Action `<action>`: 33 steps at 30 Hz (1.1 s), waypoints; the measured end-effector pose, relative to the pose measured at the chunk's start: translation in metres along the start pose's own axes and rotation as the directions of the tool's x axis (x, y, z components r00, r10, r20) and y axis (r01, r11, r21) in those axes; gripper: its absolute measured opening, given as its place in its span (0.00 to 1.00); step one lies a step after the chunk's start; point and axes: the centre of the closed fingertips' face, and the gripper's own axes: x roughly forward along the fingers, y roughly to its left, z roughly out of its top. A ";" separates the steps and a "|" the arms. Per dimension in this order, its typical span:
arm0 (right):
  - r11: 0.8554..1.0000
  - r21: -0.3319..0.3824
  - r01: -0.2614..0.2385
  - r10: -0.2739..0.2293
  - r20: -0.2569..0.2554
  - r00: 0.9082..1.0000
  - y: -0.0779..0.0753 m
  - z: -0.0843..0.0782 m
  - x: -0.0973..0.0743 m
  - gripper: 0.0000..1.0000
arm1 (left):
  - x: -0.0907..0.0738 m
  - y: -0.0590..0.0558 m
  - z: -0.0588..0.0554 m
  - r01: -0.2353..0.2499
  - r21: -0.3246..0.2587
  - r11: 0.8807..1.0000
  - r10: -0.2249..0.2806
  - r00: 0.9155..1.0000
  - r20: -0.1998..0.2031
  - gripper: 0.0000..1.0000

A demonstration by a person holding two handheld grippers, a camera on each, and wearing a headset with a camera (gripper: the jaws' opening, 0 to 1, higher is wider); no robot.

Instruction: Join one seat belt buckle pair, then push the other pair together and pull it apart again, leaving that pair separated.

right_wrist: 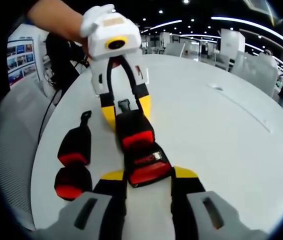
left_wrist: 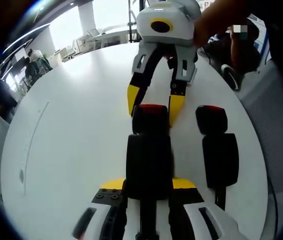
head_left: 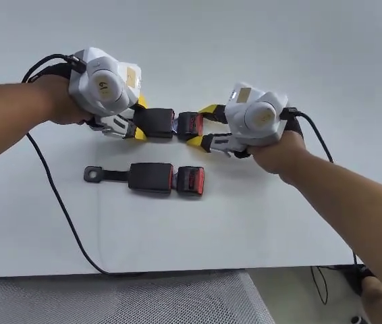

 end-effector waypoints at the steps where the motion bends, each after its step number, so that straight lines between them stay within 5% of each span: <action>1: 1.000 -0.002 -0.001 0.001 -0.001 1.000 -0.001 -0.001 -0.001 0.33 | 0.000 0.000 0.000 0.001 0.000 1.000 -0.001 1.000 -0.001 0.33; 18: 1.000 -0.022 -0.019 0.019 0.011 1.000 -0.007 -0.012 -0.017 0.33 | 0.001 0.000 0.000 0.001 -0.005 1.000 -0.001 1.000 -0.008 0.33; 33: 0.999 -0.034 -0.033 0.032 -0.011 0.999 -0.016 -0.040 -0.042 0.33 | 0.001 -0.001 0.000 0.001 -0.016 1.000 -0.001 1.000 -0.003 0.33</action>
